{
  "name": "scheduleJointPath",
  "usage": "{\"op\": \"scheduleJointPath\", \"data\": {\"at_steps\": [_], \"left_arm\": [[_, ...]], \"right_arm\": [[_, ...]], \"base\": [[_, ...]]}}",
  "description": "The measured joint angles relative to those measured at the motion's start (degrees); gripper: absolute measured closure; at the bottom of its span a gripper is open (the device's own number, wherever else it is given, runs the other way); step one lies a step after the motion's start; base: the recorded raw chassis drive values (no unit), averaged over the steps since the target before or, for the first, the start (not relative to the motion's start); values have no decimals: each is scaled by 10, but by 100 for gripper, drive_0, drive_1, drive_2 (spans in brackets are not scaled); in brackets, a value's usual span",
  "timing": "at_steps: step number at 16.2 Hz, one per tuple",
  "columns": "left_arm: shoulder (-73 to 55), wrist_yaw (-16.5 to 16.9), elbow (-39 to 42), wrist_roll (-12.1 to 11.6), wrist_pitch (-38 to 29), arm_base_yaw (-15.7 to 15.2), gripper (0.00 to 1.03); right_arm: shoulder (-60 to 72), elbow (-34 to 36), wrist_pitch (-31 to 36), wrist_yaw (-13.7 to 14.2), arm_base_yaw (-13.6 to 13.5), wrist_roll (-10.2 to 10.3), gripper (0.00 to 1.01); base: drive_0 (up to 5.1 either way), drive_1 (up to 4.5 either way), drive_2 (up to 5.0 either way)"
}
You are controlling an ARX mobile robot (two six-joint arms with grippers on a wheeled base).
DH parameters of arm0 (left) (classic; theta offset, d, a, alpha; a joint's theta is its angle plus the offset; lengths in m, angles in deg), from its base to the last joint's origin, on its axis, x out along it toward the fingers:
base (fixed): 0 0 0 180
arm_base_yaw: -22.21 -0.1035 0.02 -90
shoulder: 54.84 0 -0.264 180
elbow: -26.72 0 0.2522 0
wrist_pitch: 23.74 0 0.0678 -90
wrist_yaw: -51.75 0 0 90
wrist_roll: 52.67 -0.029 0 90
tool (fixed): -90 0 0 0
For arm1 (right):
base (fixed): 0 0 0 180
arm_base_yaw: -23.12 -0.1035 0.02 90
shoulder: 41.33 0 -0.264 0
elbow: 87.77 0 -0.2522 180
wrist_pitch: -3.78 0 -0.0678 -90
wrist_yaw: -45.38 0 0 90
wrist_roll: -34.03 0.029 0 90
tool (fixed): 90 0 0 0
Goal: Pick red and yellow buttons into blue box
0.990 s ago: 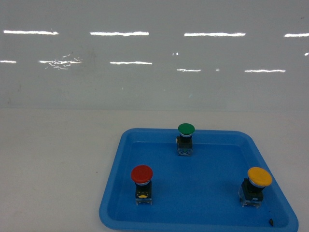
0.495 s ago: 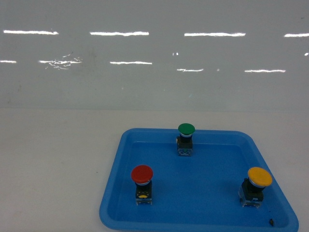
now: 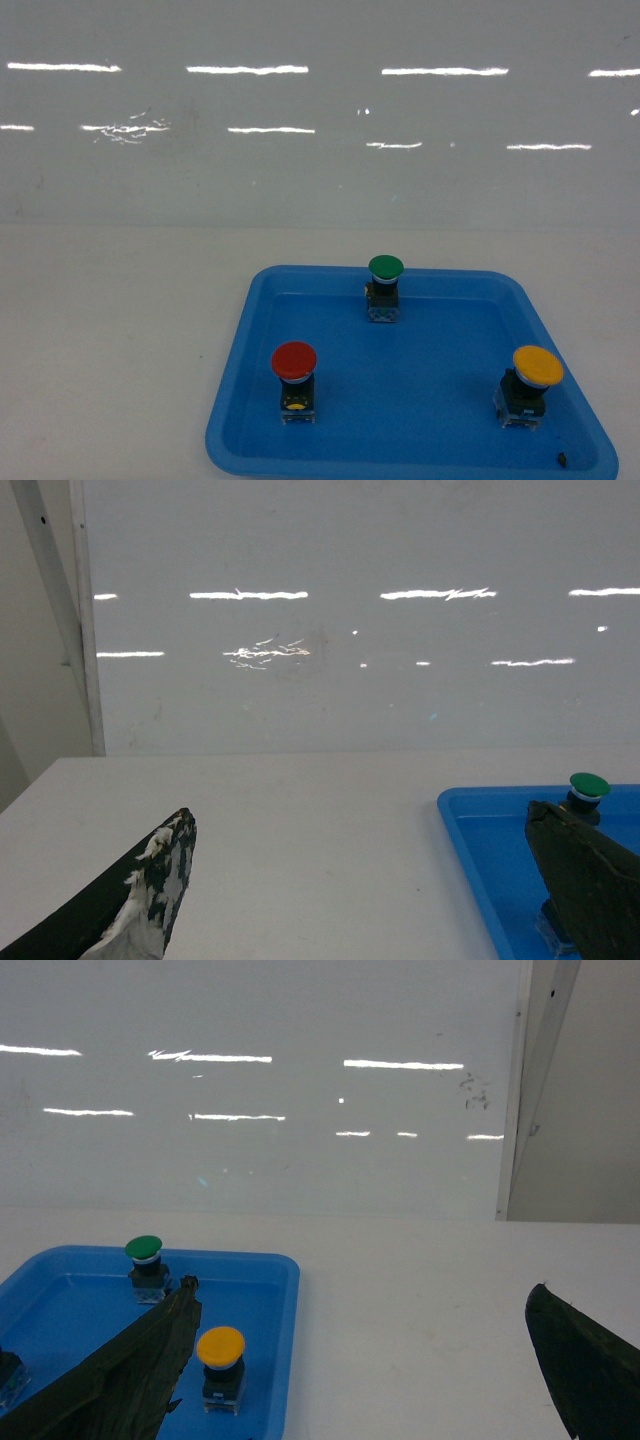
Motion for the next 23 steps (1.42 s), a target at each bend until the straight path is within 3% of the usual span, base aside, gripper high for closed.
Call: {"op": "scheduleJointPath", "data": {"at_steps": [2, 4, 6, 8, 11, 13, 17, 19, 23], "left_arm": [[2, -3, 0, 0, 14, 7, 5], [-6, -29, 1, -7, 4, 63, 5], [-98, -49, 1, -15, -110, 107, 5], [-273, -51, -4, -13, -239, 118, 5], [-540, -42, -118, -7, -358, 136, 5], [-680, -42, -203, -20, -348, 149, 5], [-860, -61, -308, -30, -308, 175, 5], [-865, -60, -310, -31, -307, 182, 5], [-864, -61, -310, -32, -307, 179, 5]], "right_arm": [[0, 0, 0, 0, 0, 0, 3], [31, 0, 35, -14, 0, 6, 3], [118, 0, 118, -7, -28, 9, 3], [249, -1, 233, -3, -64, 10, 3], [495, -49, 385, -25, -95, 9, 3], [641, -116, 428, -47, -98, 8, 3], [840, -211, 387, -97, -107, -2, 3], [859, -214, 401, -73, -114, -28, 3], [858, -214, 404, -67, -113, -40, 3]], "base": [[0, 0, 0], [0, 0, 0], [0, 0, 0], [0, 0, 0], [0, 0, 0], [0, 0, 0], [0, 0, 0], [0, 0, 0], [0, 0, 0]]}}
